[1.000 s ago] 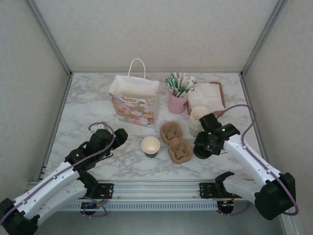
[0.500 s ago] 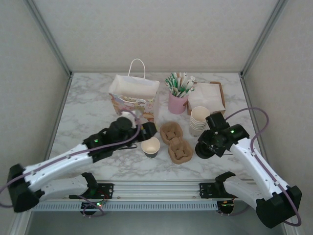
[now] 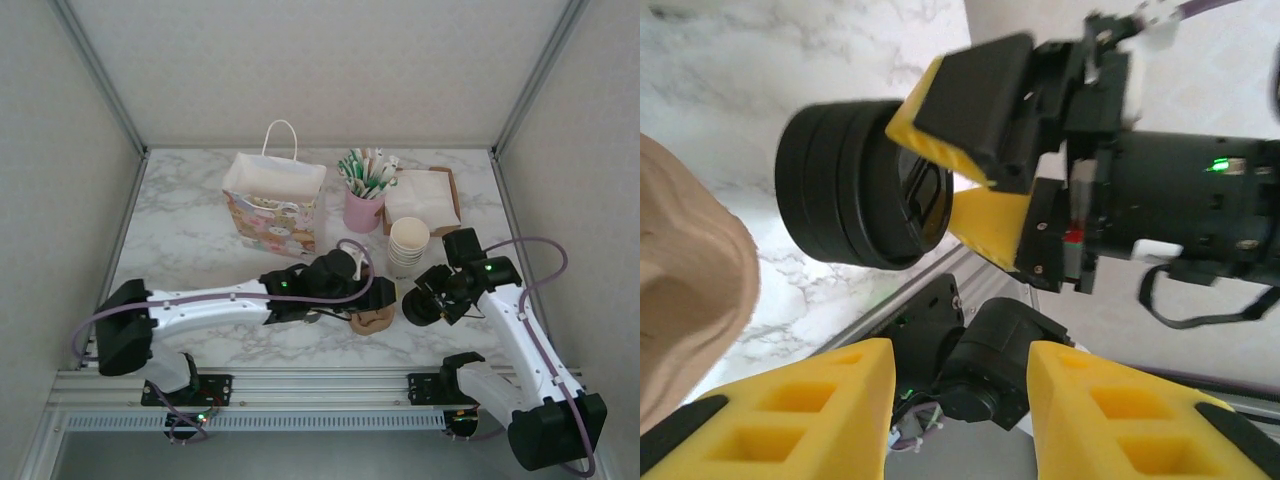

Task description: Pack the takeout coffee

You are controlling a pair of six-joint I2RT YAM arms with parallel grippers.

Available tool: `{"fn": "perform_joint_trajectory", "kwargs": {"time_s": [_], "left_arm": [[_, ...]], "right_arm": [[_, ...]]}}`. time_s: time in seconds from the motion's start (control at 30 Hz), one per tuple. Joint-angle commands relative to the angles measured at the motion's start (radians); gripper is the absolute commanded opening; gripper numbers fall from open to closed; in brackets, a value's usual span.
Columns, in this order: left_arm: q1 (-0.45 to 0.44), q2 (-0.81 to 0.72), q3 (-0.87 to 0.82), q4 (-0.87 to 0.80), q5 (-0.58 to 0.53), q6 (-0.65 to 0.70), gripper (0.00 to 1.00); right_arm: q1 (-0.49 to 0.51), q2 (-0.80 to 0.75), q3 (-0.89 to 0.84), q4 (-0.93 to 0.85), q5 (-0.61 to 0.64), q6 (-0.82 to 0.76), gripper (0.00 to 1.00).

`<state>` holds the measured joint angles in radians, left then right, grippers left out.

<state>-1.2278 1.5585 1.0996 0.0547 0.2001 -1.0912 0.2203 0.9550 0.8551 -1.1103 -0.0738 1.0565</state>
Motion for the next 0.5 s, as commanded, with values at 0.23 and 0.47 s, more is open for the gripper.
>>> {"fn": "perform_joint_trajectory", "kwargs": {"time_s": [0.23, 0.47], "left_arm": [[-0.063, 0.207, 0.097, 0.073, 0.061, -0.11, 0.18], [-0.065, 0.248, 0.119, 0.082, 0.006, -0.114, 0.19]], "right_arm": [[-0.061, -0.031, -0.022, -0.009, -0.057, 0.025, 0.71], [-0.084, -0.06, -0.035, -0.009, -0.095, 0.045, 0.72]]}}
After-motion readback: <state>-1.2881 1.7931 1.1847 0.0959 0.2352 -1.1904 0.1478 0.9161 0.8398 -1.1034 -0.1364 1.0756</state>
